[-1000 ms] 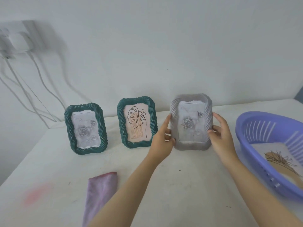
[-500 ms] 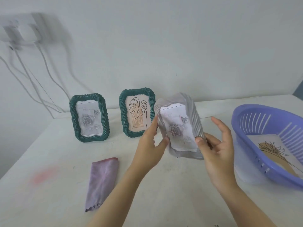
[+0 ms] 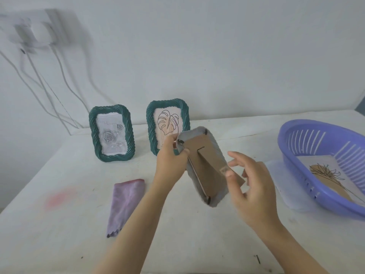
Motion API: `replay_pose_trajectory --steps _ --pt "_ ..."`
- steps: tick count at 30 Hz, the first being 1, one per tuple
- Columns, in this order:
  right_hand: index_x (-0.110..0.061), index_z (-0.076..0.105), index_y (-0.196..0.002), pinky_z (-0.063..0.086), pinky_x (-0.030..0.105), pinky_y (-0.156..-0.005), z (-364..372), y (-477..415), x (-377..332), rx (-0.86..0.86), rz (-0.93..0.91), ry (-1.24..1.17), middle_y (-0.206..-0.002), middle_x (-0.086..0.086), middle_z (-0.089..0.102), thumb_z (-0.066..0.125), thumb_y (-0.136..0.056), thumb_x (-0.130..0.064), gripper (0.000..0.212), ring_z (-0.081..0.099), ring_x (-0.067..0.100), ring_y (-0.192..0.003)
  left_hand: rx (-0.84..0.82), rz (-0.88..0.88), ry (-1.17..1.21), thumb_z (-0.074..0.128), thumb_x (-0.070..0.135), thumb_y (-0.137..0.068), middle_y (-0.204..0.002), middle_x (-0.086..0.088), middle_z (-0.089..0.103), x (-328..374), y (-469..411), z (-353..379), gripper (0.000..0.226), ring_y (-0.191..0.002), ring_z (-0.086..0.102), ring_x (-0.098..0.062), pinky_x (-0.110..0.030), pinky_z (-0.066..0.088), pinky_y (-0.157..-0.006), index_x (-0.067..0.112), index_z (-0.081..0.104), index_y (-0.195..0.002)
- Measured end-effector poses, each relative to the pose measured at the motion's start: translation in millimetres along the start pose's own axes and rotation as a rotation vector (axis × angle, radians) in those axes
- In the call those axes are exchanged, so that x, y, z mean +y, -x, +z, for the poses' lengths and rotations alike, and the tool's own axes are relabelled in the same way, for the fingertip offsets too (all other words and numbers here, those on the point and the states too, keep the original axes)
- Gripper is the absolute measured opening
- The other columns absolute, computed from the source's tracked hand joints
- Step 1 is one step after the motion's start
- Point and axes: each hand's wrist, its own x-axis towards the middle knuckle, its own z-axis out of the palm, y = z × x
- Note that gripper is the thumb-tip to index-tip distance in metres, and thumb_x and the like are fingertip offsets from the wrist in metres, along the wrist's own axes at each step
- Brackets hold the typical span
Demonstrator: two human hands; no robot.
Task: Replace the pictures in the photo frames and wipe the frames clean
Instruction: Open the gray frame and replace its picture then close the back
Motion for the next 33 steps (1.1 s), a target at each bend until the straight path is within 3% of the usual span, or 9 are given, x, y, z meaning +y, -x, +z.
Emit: replay_pose_trajectory --steps 4,6,8,12,17,24,28,30,33 --pt "-0.026 0.05 -0.124 0.044 0.024 -0.08 4.5 0.2 26.0 -0.146 0.269 -0.003 -0.112 -0.009 0.058 0.053 -0.09 -0.022 0.035 0.052 0.012 -0.093 -0.154 -0.02 0.011 0.052 0.003 -0.086 -0.095 0.001 0.065 -16.6 -5.8 -11.5 0.039 -0.089 0.063 -0.023 -0.04 0.057 -0.068 0.036 0.06 -0.105" --pt "-0.025 0.048 -0.127 0.041 0.009 -0.071 9.3 3.9 35.2 -0.258 0.434 -0.065 -0.105 -0.004 0.062 0.056 -0.088 -0.014 0.042 0.057 0.012 -0.084 -0.23 -0.032 -0.017 0.051 0.002 -0.087 -0.09 0.003 0.064 -23.2 -6.4 -15.4 0.038 -0.084 0.061 -0.019 -0.029 0.054 -0.057 0.032 0.059 -0.11" --pt "-0.022 0.049 -0.127 0.039 0.001 -0.062 13.6 9.7 40.1 -0.285 0.497 -0.11 -0.087 -0.004 0.065 0.059 -0.085 -0.007 0.046 0.059 0.004 -0.074 -0.259 -0.034 -0.066 0.053 0.003 -0.087 -0.09 0.004 0.065 -31.7 -6.0 -16.7 0.038 -0.084 0.061 -0.018 -0.029 0.054 -0.059 0.033 0.059 -0.109" --pt "-0.021 0.05 -0.125 0.039 0.001 -0.063 19.0 18.9 36.0 -0.285 0.49 -0.091 -0.076 -0.002 0.064 0.061 -0.082 -0.002 0.049 0.058 0.002 -0.07 -0.167 -0.003 -0.276 0.063 0.008 -0.081 -0.101 -0.002 0.07 -51.5 -6.6 -15.8 0.035 -0.092 0.064 -0.022 -0.038 0.051 -0.088 0.023 0.064 -0.112" --pt "-0.022 0.042 -0.133 0.042 0.008 -0.062 22.9 27.0 29.1 -0.366 0.439 0.003 -0.082 -0.009 0.056 0.06 -0.084 -0.008 0.054 0.056 -0.001 -0.069 -0.054 -0.024 -0.442 0.065 0.018 -0.083 -0.116 -0.002 0.064 -66.6 0.3 -10.5 0.042 -0.092 0.055 -0.013 -0.019 0.037 -0.081 0.014 0.056 -0.124" --pt "-0.018 0.044 -0.131 0.035 0.02 -0.075 27.6 33.4 34.0 -0.376 0.314 0.125 -0.097 -0.007 0.051 0.058 -0.085 -0.014 0.048 0.047 0.011 -0.084 -0.003 0.14 -0.568 0.056 0.019 -0.09 -0.121 -0.009 0.063 -76.5 14.3 -13.1 0.032 -0.116 0.05 -0.025 -0.021 0.03 -0.089 0.009 0.06 -0.12" --pt "-0.024 0.042 -0.132 0.033 0.022 -0.087 29.2 26.1 34.7 -0.363 0.339 0.001 -0.114 -0.01 0.053 0.057 -0.087 -0.03 0.048 0.049 0.015 -0.11 -0.161 0.127 -0.42 0.053 0.048 -0.087 -0.137 0.003 0.048 -81.9 27.0 -18.9 0.06 -0.13 0.036 -0.013 -0.019 0.025 -0.1 0.019 0.041 -0.138" --pt "-0.028 0.035 -0.137 0.03 0.024 -0.096 29.0 19.6 35.6 -0.453 0.304 -0.005 -0.13 -0.01 0.048 0.059 -0.082 -0.047 0.064 0.041 0.012 -0.122 -0.308 0.139 -0.443 0.054 0.069 -0.071 -0.145 0.008 0.036 -85.9 32.9 -22.9 0.089 -0.137 0.024 -0.01 -0.024 0.021 -0.108 0.027 0.026 -0.144" --pt "-0.031 0.02 -0.143 0.026 0.032 -0.108 30.6 12.2 38.1 -0.582 0.228 0.094 -0.143 -0.012 0.036 0.053 -0.064 -0.073 0.095 0.032 0.011 -0.132 -0.404 0.153 -0.564 0.059 0.069 -0.062 -0.153 0.01 0.017 -92.1 35.8 -27.0 0.105 -0.143 0.005 -0.011 -0.033 0.007 -0.116 0.029 0.011 -0.147"
